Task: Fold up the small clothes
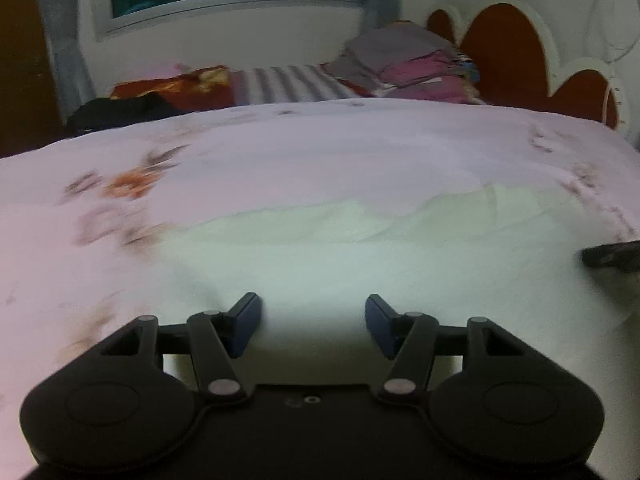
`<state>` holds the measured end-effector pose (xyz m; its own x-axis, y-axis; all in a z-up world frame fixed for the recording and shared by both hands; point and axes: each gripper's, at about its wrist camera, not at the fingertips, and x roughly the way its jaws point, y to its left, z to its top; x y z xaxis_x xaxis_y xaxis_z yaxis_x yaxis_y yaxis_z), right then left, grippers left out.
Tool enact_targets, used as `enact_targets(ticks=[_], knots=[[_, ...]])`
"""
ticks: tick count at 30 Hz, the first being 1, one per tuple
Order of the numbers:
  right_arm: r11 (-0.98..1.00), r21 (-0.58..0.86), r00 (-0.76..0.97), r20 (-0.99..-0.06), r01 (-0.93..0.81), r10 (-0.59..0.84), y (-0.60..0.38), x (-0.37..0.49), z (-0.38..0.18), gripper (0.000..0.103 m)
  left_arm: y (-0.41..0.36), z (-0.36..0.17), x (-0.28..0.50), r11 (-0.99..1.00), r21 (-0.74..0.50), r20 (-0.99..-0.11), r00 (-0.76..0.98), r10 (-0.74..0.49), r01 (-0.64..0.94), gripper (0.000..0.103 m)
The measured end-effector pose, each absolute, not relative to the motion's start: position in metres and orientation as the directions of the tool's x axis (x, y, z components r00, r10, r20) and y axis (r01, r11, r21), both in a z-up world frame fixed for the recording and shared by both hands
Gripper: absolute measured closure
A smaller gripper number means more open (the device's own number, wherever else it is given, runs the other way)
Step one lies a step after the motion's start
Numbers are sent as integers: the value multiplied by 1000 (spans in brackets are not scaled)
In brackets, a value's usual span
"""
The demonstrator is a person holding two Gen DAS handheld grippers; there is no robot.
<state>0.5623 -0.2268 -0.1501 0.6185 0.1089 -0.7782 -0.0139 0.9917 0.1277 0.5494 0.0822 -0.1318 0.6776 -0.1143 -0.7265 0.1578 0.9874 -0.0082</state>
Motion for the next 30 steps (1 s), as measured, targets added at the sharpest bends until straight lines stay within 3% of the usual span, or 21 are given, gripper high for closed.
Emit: enact_targets(ticks=[4, 6, 8, 9, 10, 15, 19, 21, 30], knots=[[985, 164, 650, -743, -52, 158, -224, 548, -131, 69, 79, -116, 536, 990, -40, -708, 695, -124, 136, 46], [970, 219, 661, -713, -106, 233, -206, 535, -122, 69, 55, -105, 522, 976, -63, -672, 715, -195, 206, 41], [956, 241, 643, -708, -169, 292, -181, 524, -121, 69, 31, -105, 510, 964, -34, -669, 711, -218, 264, 29], [949, 244, 628, -711, -200, 316, -169, 520, -123, 69, 21, -110, 507, 956, -14, -683, 695, -224, 294, 29], [944, 242, 612, -719, -226, 330, -159, 521, -125, 70, 15, -116, 506, 954, -1, -699, 682, -216, 300, 37], [957, 205, 594, -751, -205, 289, -165, 515, -140, 70, 41, -124, 505, 967, -34, -721, 664, -199, 252, 36], [985, 170, 609, -777, -40, 159, -219, 511, -145, 70, 88, -126, 500, 978, -100, -712, 674, -197, 181, 37], [975, 219, 605, -772, -32, 194, -233, 510, -146, 75, 91, -127, 500, 975, -98, -711, 671, -210, 202, 37], [986, 165, 605, -783, -26, 147, -220, 510, -147, 75, 84, -127, 497, 971, -60, -724, 660, -203, 233, 34]])
